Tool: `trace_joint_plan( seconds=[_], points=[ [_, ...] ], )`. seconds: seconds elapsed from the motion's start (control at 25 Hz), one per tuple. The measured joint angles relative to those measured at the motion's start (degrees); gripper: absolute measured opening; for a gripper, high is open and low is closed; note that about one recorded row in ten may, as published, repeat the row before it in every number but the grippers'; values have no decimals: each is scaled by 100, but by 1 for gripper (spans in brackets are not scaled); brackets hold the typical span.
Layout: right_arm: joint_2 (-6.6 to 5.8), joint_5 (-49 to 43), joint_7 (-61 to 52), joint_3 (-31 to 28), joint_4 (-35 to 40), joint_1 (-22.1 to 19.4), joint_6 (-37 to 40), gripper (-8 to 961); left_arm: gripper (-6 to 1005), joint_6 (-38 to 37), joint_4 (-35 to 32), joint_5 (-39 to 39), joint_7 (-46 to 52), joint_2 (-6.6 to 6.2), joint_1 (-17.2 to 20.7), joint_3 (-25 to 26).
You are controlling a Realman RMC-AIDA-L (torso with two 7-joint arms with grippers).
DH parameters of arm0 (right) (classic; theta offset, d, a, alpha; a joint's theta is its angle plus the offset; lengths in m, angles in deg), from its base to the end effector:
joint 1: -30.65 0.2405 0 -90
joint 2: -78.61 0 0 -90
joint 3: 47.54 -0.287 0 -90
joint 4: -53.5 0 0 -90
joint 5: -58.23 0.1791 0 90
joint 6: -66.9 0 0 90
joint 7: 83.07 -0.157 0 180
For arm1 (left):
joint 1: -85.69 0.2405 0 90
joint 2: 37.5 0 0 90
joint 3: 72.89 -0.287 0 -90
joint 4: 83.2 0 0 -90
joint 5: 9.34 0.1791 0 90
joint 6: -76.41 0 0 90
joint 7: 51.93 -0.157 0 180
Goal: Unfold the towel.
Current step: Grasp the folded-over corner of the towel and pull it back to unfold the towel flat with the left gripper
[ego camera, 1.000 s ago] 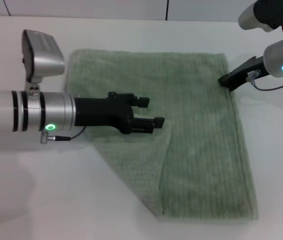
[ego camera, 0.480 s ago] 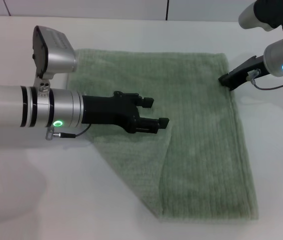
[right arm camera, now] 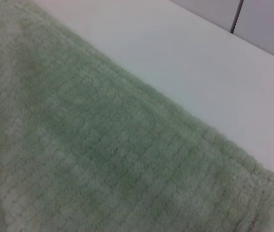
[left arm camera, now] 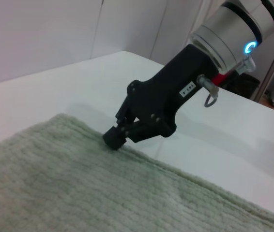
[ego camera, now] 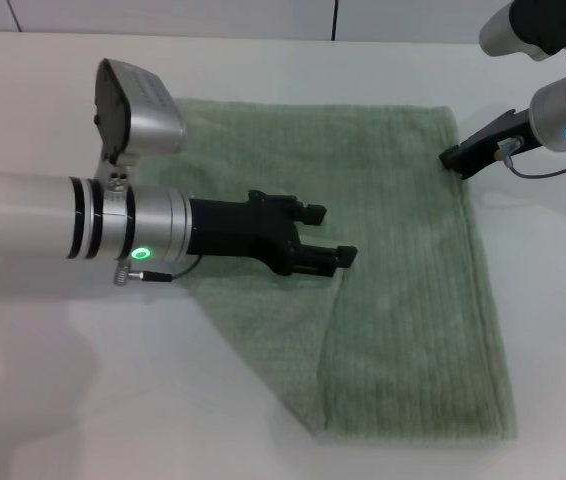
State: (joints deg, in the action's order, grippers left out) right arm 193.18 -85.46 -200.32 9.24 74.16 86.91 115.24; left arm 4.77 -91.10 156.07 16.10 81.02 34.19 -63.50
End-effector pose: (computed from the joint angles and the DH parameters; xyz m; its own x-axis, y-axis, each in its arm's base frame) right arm 0.2441 0.4515 -0.0501 0.8034 -0.5955 0.0079 -0.5012 -0.6833 -0.5310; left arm -0.2176 0.3622 -0.1053 0.8430 0.3914 0.3690 0.4479 -0.8907 -0.0784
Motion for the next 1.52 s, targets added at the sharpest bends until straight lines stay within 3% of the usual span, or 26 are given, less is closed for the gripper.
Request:
trace_joint_plan(
  seconds=[0.56, 0.84, 1.52],
  points=[
    [-17, -1, 0, 33, 0, 3, 1, 0, 785, 396, 320, -22, -97, 0, -7, 22],
    [-16, -1, -1, 35, 0, 13, 10, 1, 785, 950, 697, -9, -198, -6, -34, 3],
    [-14, -1, -1, 35, 0, 8, 17, -1, 785, 1108, 638, 1, -199, -35, -86, -222]
  ],
)
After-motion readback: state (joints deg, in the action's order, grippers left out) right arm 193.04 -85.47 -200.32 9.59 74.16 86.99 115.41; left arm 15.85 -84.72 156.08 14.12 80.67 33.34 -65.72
